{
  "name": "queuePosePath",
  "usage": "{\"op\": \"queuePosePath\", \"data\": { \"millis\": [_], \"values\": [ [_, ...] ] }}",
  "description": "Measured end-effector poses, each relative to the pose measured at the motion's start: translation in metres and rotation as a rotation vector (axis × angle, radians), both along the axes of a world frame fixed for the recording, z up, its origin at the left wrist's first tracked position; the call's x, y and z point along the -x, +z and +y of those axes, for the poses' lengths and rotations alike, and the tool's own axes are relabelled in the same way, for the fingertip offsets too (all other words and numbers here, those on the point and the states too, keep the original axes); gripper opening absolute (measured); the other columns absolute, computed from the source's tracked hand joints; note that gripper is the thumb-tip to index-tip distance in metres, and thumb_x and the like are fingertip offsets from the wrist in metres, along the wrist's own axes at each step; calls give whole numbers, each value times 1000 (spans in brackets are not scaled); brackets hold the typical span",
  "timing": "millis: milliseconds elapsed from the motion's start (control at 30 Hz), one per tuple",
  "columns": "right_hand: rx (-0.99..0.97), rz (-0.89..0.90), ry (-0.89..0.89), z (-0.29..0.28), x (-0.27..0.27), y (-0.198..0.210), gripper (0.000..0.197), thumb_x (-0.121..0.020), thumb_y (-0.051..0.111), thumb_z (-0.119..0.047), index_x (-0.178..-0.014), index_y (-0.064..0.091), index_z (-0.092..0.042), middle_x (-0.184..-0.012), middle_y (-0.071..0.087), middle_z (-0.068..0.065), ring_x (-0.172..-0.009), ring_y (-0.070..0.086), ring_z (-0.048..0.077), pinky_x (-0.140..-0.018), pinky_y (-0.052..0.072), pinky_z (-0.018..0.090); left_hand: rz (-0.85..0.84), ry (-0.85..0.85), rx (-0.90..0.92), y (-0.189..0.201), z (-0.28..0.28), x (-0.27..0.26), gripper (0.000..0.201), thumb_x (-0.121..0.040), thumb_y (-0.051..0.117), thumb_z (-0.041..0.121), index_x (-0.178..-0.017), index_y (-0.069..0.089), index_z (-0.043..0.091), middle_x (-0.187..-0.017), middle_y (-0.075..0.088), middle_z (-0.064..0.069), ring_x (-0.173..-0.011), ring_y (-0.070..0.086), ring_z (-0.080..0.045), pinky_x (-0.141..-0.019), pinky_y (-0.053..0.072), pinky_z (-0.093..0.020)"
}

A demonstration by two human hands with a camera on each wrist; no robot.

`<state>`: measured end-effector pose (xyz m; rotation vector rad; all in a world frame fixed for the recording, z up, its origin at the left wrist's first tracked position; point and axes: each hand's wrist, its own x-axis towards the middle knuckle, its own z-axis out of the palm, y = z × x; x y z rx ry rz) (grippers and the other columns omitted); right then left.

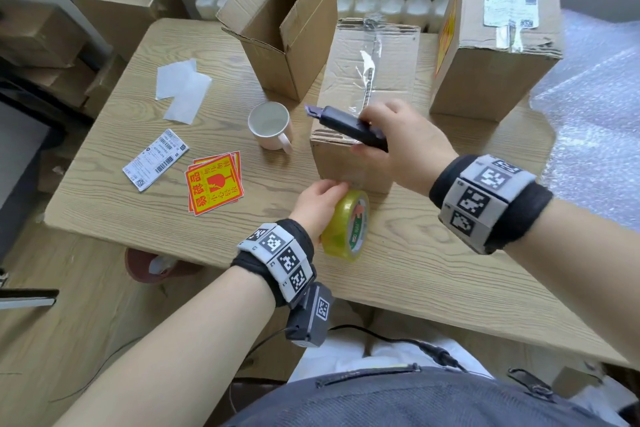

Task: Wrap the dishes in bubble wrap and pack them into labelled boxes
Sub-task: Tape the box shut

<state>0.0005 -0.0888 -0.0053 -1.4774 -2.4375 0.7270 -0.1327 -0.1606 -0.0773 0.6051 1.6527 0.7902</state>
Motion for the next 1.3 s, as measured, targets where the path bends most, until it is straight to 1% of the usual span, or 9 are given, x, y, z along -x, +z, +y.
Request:
{"op": "queuePosePath", "data": {
  "millis": [100,200,300,567,700,900,1067,1200,1300],
  "values": [
    [35,-115,114,-10,-13,7,25,-90,52,-45,-99,59,-23,-88,50,-2,-87,52,23,-67,38,30,42,2,-9,-2,2,0,5,-87,62,32,-86,60,27,-112,66,-13,-106,62,-30,-98,48,-47],
    [94,-348,127,-17,-24,8,20,-93,47,-44,-89,55,-26,-76,49,-2,-79,51,24,-64,36,29,77,-4,-13,-5,4,0,17,-78,64,37,-87,62,23,-110,66,-16,-105,62,-33,-97,47,-48],
    [100,-445,73,-21,-30,6,19,-94,44,-41,-86,49,-25,-70,44,-4,-74,49,24,-63,38,29,124,6,-22,-7,6,-1,8,-90,59,29,-89,62,21,-107,67,-13,-105,61,-31,-98,47,-47],
    [57,-526,36,-24,-26,-1,16,-95,41,-35,-89,48,-23,-74,44,0,-71,46,26,-62,37,29,219,-3,-38,-11,8,-4,13,-92,56,28,-87,64,19,-101,68,-14,-101,62,-33,-95,48,-45],
    [34,-548,39,-25,-22,-4,14,-95,41,-29,-87,49,-21,-70,42,-1,-70,47,26,-61,36,29,253,-32,-49,-10,9,-4,13,-94,53,24,-90,61,15,-96,64,-11,-99,59,-30,-91,48,-36],
    [2,-615,60,-24,-12,-14,14,-93,45,-17,-99,58,-17,-68,42,-2,-68,49,25,-52,30,25,260,-25,-52,-10,9,-3,14,-92,54,22,-81,60,19,-100,68,-16,-100,61,-34,-93,48,-45],
    [-25,-614,57,-25,-6,-22,15,-93,46,-14,-99,59,-18,-65,38,-3,-68,48,24,-50,27,25,293,-42,-65,-7,11,2,11,-93,53,22,-91,61,16,-97,64,-9,-102,60,-31,-93,48,-40],
    [-33,-620,45,-22,-9,-23,17,-92,45,-13,-100,60,-18,-69,41,-3,-69,49,25,-49,26,23,322,-52,-80,-1,12,3,16,-93,52,23,-98,64,14,-98,65,-7,-101,59,-28,-92,48,-38],
    [-45,-612,31,-18,-16,-23,19,-92,44,-13,-99,61,-18,-72,44,-3,-70,48,25,-57,34,27,327,-34,-62,0,9,9,11,-92,53,23,-88,63,18,-98,66,-7,-99,61,-27,-92,49,-37]
  ]
}}
